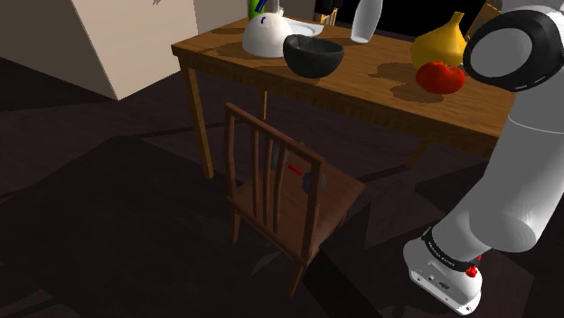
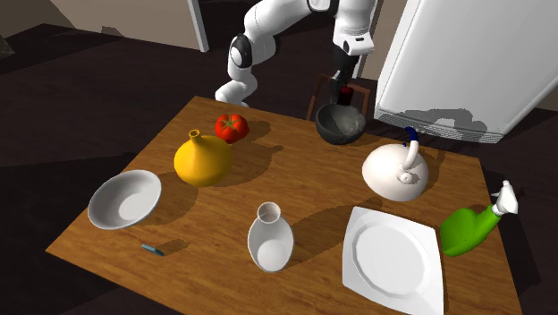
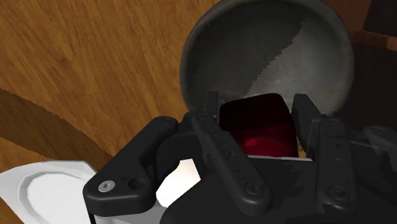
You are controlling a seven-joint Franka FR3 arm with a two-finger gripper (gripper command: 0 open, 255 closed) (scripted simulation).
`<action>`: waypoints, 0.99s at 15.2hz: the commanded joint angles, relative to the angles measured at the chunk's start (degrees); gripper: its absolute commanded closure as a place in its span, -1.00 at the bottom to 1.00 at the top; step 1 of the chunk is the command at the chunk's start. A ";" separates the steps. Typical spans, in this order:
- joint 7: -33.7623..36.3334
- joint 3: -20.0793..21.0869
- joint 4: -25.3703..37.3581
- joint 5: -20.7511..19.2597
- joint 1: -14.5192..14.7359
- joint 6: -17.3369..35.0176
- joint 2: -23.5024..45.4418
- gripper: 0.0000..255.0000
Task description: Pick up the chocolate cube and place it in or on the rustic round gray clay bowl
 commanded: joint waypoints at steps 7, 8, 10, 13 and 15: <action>2.04 0.61 -16.82 -1.08 2.19 9.72 -7.15 1.00; 2.07 0.63 -18.71 -1.16 2.27 10.88 -7.88 1.00; 2.12 0.66 -22.22 -1.29 2.38 13.10 -9.17 1.00; 2.20 0.71 -26.93 -1.46 2.50 16.19 -10.80 1.00; 2.22 0.73 -28.22 -1.51 2.53 17.06 -11.22 1.00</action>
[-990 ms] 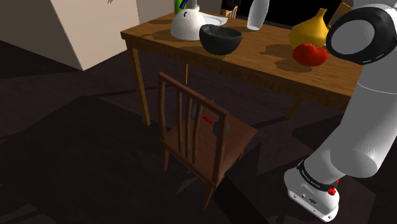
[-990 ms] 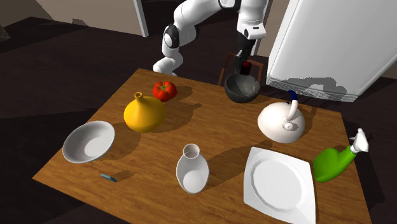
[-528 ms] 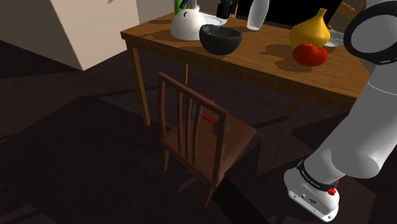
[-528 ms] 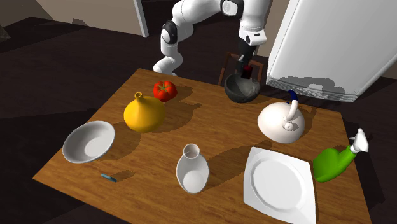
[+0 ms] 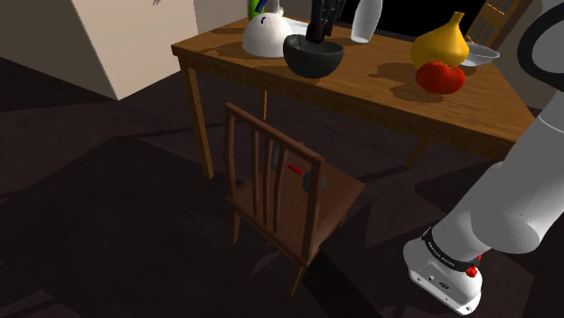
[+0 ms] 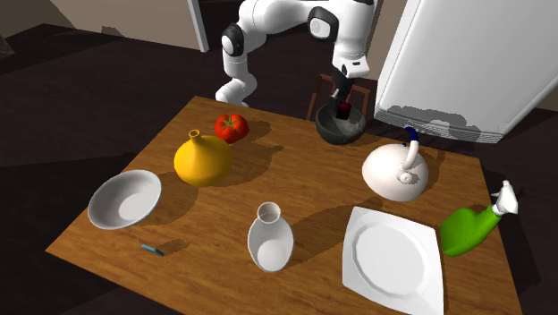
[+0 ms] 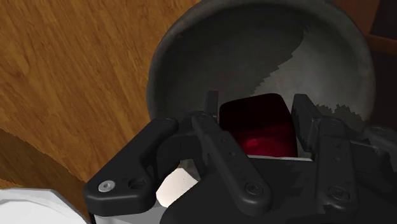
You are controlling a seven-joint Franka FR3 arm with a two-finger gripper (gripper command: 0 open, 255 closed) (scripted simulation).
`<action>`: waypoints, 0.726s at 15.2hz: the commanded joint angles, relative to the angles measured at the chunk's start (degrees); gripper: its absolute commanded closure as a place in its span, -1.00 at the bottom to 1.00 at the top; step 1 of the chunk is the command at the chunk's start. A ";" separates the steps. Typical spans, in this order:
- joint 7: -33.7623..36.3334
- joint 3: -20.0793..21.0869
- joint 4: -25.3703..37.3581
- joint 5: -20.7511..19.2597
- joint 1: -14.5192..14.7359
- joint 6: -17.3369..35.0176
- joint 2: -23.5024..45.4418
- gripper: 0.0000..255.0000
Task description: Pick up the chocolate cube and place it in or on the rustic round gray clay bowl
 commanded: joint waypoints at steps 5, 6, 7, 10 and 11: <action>0.01 0.01 -0.52 -0.02 0.02 0.42 -0.14 1.00; 0.01 0.01 -0.52 -0.02 0.02 0.42 -0.14 1.00; 0.01 0.01 -0.52 -0.02 0.02 0.42 -0.14 1.00; 0.01 0.01 -0.51 -0.01 0.01 0.41 -0.14 -1.00; 0.01 0.01 -0.51 -0.01 0.01 0.41 -0.14 -1.00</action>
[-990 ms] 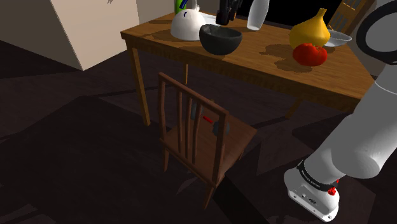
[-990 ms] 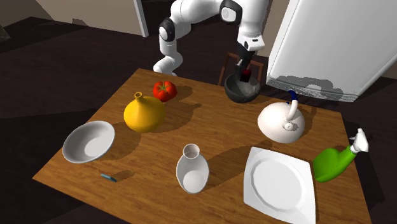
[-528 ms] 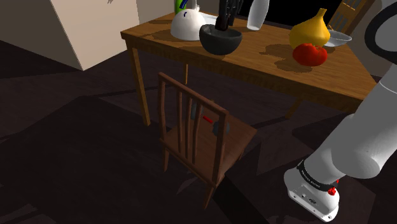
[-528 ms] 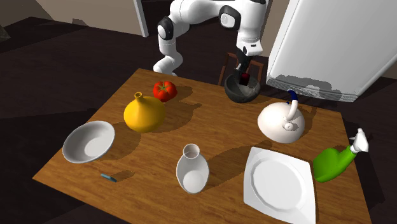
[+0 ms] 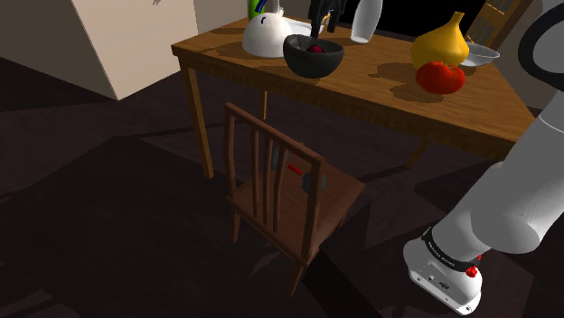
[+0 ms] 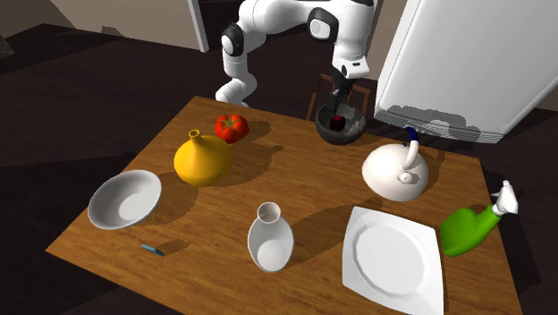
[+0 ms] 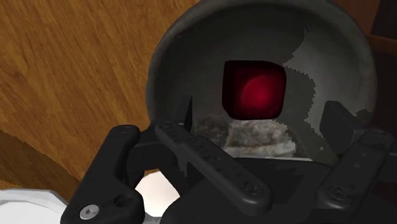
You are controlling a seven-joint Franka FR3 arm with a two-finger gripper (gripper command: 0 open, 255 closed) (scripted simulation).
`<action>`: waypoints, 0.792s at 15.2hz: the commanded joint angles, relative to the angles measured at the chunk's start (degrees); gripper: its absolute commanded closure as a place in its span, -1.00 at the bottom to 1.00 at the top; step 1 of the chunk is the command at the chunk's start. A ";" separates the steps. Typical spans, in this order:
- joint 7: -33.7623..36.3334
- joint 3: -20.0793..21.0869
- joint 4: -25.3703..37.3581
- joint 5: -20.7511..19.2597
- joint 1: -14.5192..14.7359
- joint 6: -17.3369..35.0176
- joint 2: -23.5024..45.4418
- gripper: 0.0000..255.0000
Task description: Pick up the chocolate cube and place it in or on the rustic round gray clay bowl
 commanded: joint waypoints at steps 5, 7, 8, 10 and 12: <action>-0.19 -0.14 12.04 0.44 -0.34 -7.91 4.14 -1.00; -0.25 -0.18 16.06 0.62 -0.50 -10.36 5.73 -1.00; -0.25 -0.18 16.06 0.62 -0.50 -10.36 5.73 -1.00; -0.25 -0.18 16.05 0.62 -0.50 -10.35 5.72 -1.00; -0.25 -0.18 16.06 0.62 -0.50 -10.36 5.73 -1.00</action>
